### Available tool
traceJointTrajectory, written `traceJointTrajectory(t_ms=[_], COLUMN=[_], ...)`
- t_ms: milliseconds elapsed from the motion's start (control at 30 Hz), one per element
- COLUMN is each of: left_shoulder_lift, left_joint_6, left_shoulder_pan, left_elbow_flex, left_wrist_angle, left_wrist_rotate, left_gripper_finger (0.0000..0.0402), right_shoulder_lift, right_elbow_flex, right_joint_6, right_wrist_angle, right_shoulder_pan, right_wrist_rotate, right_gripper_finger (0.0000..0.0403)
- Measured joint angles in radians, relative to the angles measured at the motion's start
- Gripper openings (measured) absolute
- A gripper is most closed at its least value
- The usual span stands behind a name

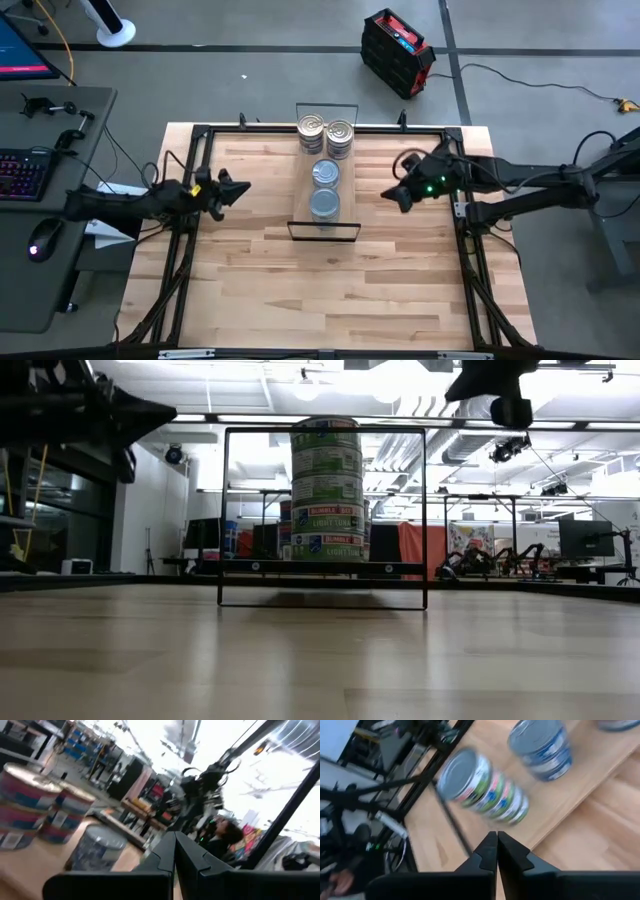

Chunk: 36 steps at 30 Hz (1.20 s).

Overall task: Stack canned seafood by type on shelf
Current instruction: Return to Home Position

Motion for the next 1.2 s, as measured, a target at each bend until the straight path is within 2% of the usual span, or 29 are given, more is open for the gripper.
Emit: traceJointTrajectory(t_ms=[100,300,400,533,667,733,867,967,1200], left_shoulder_lift=[-0.043,-0.07,-0.07,-0.07,-0.07,-0.07,-0.07,-0.07,-0.07], left_joint_6=[-0.005,-0.01,-0.014,-0.004,-0.004,-0.005,-0.005,-0.005,-0.007], left_shoulder_pan=[0.0,-0.001,-0.001,-0.001,-0.001,-0.001,-0.001,-0.001,-0.001], left_elbow_flex=[0.0,0.0,0.0,-0.001,-0.001,-0.001,-0.001,-0.001,-0.001], left_wrist_angle=[-0.084,-0.112,-0.114,-0.114,-0.114,-0.114,-0.114,-0.114,-0.114], left_wrist_rotate=[-0.002,-0.006,-0.006,-0.006,-0.006,-0.006,-0.006,-0.006,-0.006], left_gripper_finger=[0.0,0.0,0.0,0.0,0.0001,0.0001,0.0001,0.0001,0.0001], right_shoulder_lift=[0.0,-0.028,-0.105,-0.271,-0.427,-0.478,-0.558,-0.612,-0.688], right_elbow_flex=[0.0,-0.015,-0.108,-0.318,-0.509,-0.583,-0.678,-0.713,-0.812], right_joint_6=[0.017,0.076,0.114,0.089,-0.127,-0.211,-0.329,-0.392,-0.468], right_wrist_angle=[-0.011,-0.104,-0.048,0.172,0.485,0.571,0.628,0.642,0.72], right_shoulder_pan=[0.06,0.167,0.207,0.24,0.145,0.06,-0.092,-0.149,-0.159], right_wrist_rotate=[0.011,0.049,0.049,0.069,0.07,-0.007,-0.194,-0.267,-0.243], right_gripper_finger=[0.0,0.0,0.0,0.0,0.0,0.0,0.0,0.0,0.0])
